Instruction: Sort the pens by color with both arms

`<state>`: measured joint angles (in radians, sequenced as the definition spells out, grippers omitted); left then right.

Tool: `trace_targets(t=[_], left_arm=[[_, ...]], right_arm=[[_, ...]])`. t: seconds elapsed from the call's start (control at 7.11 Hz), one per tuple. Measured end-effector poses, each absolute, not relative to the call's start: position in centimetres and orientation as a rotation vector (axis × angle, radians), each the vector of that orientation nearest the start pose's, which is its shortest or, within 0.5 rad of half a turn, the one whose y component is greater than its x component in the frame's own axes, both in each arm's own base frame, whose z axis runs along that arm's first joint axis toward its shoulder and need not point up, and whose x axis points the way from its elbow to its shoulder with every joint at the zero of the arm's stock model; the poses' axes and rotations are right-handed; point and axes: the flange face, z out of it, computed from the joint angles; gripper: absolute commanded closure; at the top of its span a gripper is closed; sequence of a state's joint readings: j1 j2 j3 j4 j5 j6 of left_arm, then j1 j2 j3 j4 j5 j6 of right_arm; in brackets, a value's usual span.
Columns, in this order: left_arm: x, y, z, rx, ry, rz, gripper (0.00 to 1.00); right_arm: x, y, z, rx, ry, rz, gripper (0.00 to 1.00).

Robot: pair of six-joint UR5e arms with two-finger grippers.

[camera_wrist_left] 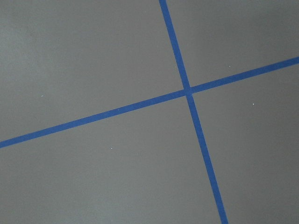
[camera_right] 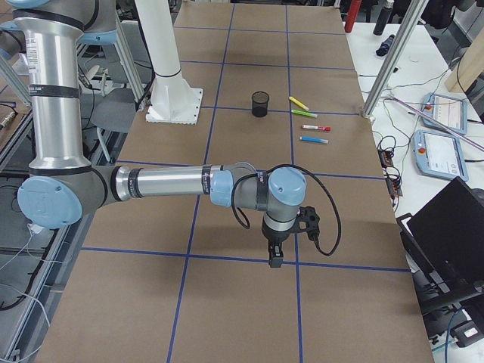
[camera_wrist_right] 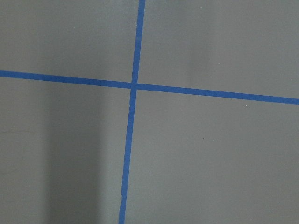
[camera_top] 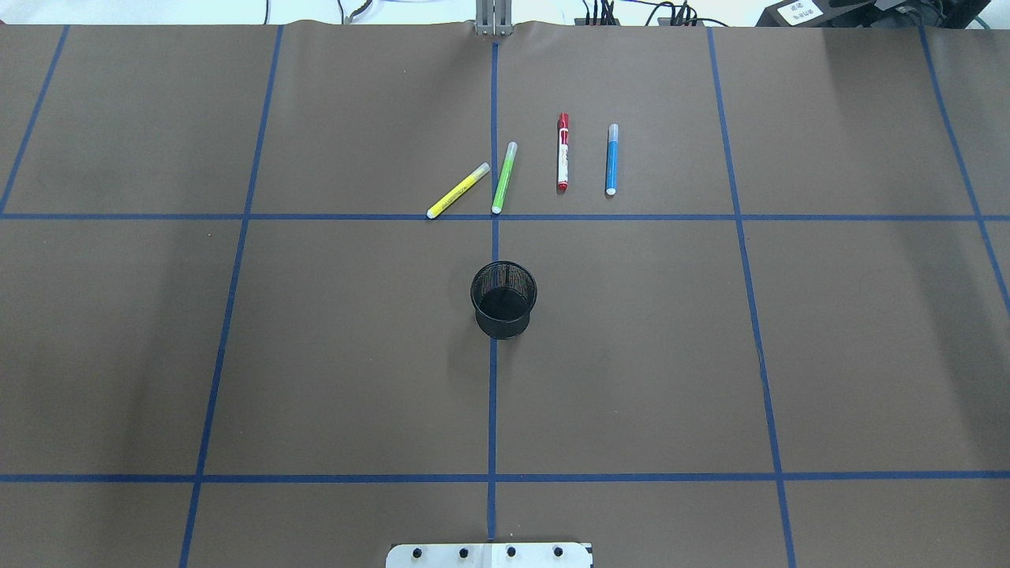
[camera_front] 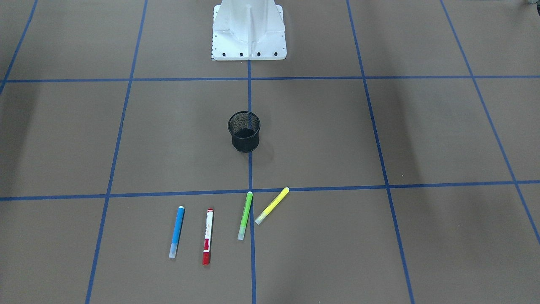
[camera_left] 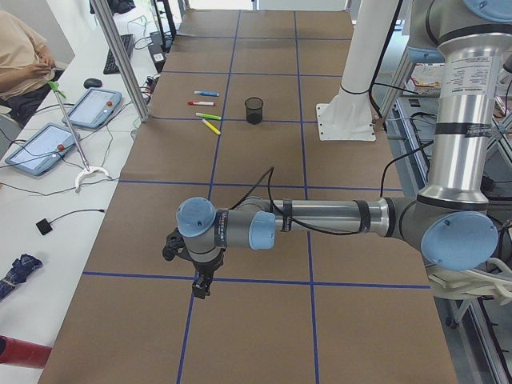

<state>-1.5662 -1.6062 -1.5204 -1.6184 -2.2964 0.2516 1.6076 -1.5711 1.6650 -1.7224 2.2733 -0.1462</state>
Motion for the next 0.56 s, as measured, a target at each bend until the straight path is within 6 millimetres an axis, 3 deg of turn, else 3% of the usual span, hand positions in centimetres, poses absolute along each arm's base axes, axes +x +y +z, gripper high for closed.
trace_targets(t=[0.56], left_arm=[[-6.49, -50.95, 66.45, 0.12, 0.718, 0.256, 0.0]], right_arm=[[8.65, -47.16, 64.4, -0.01, -0.705, -0.085, 0.0]])
